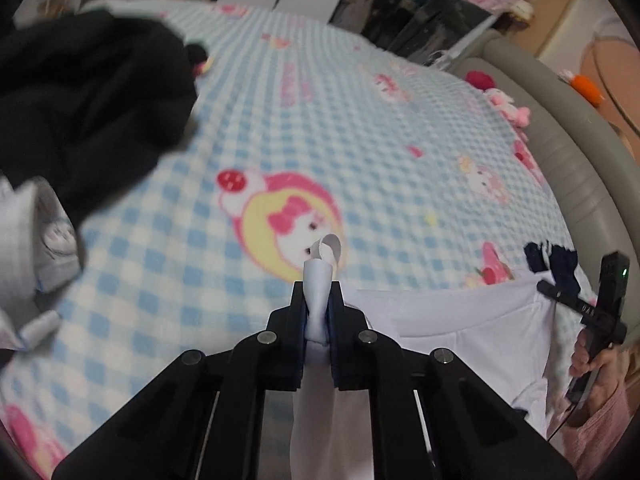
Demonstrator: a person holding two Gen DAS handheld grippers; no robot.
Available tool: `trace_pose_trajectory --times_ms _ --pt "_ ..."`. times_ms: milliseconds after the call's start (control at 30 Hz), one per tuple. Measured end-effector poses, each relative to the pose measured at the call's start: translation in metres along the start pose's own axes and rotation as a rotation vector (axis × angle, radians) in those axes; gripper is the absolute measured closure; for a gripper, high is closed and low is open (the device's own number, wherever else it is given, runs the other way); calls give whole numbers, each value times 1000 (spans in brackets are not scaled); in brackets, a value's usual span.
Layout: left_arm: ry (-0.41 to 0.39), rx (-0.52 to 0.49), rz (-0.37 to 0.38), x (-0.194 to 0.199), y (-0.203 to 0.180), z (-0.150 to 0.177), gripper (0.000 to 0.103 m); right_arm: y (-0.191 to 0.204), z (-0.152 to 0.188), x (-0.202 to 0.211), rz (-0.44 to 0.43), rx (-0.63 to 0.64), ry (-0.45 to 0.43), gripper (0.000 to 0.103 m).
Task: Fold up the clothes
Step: 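Grasp the white shirt's edge with both grippers, then lift and fold the shirt over onto itself with both grippers, then release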
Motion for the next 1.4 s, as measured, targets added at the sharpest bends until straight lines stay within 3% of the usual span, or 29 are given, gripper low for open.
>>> trace_pose_trajectory --times_ms 167,267,367,500,633,733,800,867,967,1000,1033,1067,1100,1233,1333,1367,1400 --pt "-125 -163 17 84 -34 29 93 29 26 81 -18 126 -153 94" --pt "-155 -194 34 127 -38 67 93 42 64 126 -46 162 -220 94" --pt "-136 -180 52 149 -36 108 91 45 115 141 -69 138 -184 94" --pt "48 -112 19 124 -19 154 87 39 170 127 -37 87 -65 93" --pt "32 -15 41 134 -4 166 87 26 193 110 -18 4 39 89" --pt "-25 41 64 149 3 162 78 25 190 127 -6 -12 -10 81" --pt "-28 44 74 147 0 157 54 24 183 139 11 -24 -64 71" --pt "-4 22 82 139 -8 153 54 26 173 147 0 -35 -103 62" --pt "74 -72 10 109 -27 160 54 38 166 131 4 -12 -59 55" --pt "107 -92 -16 98 -32 164 63 40 167 121 16 -14 -23 55" --pt "125 -100 -28 92 -34 168 73 39 170 109 36 -25 28 57" --pt "134 -104 -47 90 -35 170 87 38 175 99 47 -47 70 79" --pt "135 -100 -57 91 -35 172 88 37 180 94 50 -65 88 96" --pt "58 -90 -28 125 -35 179 90 46 193 121 40 -27 -13 97" --pt "24 -130 -61 144 -39 192 89 51 204 139 50 10 -43 97" --pt "19 -143 -72 149 -40 197 88 53 208 143 59 23 -46 97" --pt "40 -146 -85 148 -39 204 77 53 213 143 66 30 -35 96"
Point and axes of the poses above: each gripper's, at about its wrist camera, not at the fingertips, and x roughly against the way its jaws point, y to its left, z to its underside, the point moved 2 cm from there along -x, roughly the way its jaws point, and after that the axes turned 1 degree about x, right-handed, at the moved point
